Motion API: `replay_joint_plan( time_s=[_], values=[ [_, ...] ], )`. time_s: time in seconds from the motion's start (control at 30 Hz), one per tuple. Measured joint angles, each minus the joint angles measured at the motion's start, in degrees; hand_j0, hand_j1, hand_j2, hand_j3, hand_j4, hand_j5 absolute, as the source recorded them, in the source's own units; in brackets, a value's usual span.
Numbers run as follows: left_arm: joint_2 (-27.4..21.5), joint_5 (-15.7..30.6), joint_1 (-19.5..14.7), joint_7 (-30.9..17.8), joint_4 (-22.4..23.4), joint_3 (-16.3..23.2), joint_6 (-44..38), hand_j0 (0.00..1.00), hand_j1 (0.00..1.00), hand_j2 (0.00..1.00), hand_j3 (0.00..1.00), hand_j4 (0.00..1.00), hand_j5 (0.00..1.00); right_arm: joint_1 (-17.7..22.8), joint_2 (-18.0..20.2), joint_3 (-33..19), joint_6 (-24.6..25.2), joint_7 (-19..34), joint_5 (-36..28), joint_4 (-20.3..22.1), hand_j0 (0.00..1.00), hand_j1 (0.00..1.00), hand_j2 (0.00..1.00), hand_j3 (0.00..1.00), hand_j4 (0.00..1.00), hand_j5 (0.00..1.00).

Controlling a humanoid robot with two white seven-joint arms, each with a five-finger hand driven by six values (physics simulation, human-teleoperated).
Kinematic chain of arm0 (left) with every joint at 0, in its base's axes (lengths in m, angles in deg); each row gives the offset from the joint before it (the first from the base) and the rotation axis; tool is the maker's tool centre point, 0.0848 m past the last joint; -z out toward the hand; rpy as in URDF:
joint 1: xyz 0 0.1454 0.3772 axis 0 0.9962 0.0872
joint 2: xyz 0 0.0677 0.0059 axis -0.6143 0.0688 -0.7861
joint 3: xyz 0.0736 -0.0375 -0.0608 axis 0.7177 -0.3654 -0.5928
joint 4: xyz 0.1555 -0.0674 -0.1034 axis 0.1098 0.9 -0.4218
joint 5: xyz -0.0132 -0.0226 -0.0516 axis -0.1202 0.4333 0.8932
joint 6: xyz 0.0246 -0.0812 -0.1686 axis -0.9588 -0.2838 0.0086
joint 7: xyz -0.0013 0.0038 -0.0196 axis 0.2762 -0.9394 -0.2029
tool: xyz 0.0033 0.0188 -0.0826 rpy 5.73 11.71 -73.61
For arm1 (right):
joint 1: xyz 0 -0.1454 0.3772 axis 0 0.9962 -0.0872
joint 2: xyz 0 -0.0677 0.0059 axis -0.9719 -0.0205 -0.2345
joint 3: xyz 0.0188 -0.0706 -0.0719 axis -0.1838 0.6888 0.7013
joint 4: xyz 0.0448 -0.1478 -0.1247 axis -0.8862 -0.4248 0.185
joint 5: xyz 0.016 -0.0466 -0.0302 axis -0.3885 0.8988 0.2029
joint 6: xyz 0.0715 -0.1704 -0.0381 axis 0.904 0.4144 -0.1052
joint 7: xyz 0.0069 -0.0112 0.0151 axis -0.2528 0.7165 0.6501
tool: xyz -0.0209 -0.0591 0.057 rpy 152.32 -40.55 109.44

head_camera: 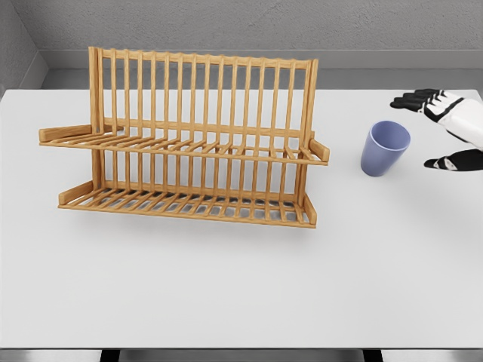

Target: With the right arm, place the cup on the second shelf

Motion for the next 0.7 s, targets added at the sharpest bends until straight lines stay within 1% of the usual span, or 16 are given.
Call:
replay_joint_plan(
  time_s=[0.17,0.2,0.27,0.3,0.33,0.4,0.47,0.5,0.53,0.6,0.7],
  values=[
    [0.0,0.01,0.0,0.0,0.0,0.0,0.0,1.0,1.0,1.0,1.0,1.0,1.0,-0.88,0.23,-0.04,0.01,-0.36,-0.18,-0.15,1.0,1.0,1.0,1.0,1.0,1.0],
    [0.0,0.02,-0.09,0.0,-0.02,0.0,0.0,1.0,1.0,1.0,1.0,1.0,1.0,-1.94,0.36,-0.1,0.01,0.69,-0.15,-0.18,1.0,1.0,1.0,1.0,1.0,1.0],
    [0.0,0.01,0.0,0.0,-0.01,0.0,0.0,1.0,1.0,1.0,1.0,1.0,1.0,-6.67,0.25,-0.16,0.7,7.95,-0.3,-0.02,1.0,1.0,1.0,1.0,1.0,1.0],
    [0.0,0.0,0.0,0.0,0.0,0.0,0.0,1.0,1.0,1.0,1.0,1.0,1.0,-8.0,0.12,-0.14,1.2,12.12,-0.3,0.03,1.0,1.0,1.0,1.0,1.0,1.0],
    [0.0,0.01,0.0,0.0,-0.01,0.0,0.0,1.0,1.0,1.0,1.0,1.0,1.0,-10.19,-0.31,0.05,1.8,15.94,-0.29,0.07,1.0,1.0,1.0,1.0,1.0,1.0],
    [0.0,-0.01,0.0,0.0,0.0,0.0,0.0,1.0,1.0,1.0,1.0,1.0,1.0,-13.09,-1.45,1.21,2.64,20.75,-0.26,-0.03,1.0,1.0,1.0,1.0,1.0,1.0],
    [0.0,-0.01,0.0,0.0,0.0,0.0,0.0,1.0,1.0,1.0,1.0,1.0,1.0,-15.82,-2.46,2.64,4.33,23.23,-0.22,-0.48,1.0,1.0,1.0,1.0,1.0,1.0],
    [0.0,0.0,0.0,0.0,0.01,0.0,0.0,1.0,1.0,1.0,1.0,1.0,1.0,-18.45,-3.06,3.91,5.54,23.96,-0.28,-1.23,1.0,1.0,1.0,1.0,1.0,1.0],
    [0.0,0.0,0.0,0.0,0.0,0.0,0.0,1.0,1.0,1.0,1.0,1.0,1.0,-20.13,-3.85,5.62,6.39,24.49,-0.27,-2.61,1.0,1.0,1.0,1.0,1.0,1.0],
    [0.0,0.0,0.0,0.0,0.0,0.0,0.0,1.0,1.0,1.0,1.0,1.0,1.0,-20.39,-4.98,8.48,7.39,25.16,-0.13,-5.75,1.0,1.0,1.0,1.0,1.0,1.0],
    [0.0,0.0,0.0,0.0,0.0,0.0,0.0,1.0,1.0,1.0,1.0,1.0,1.0,-20.92,-5.74,10.85,8.06,25.6,-0.04,-8.55,1.0,1.0,1.0,1.0,1.0,1.0]
  ],
)
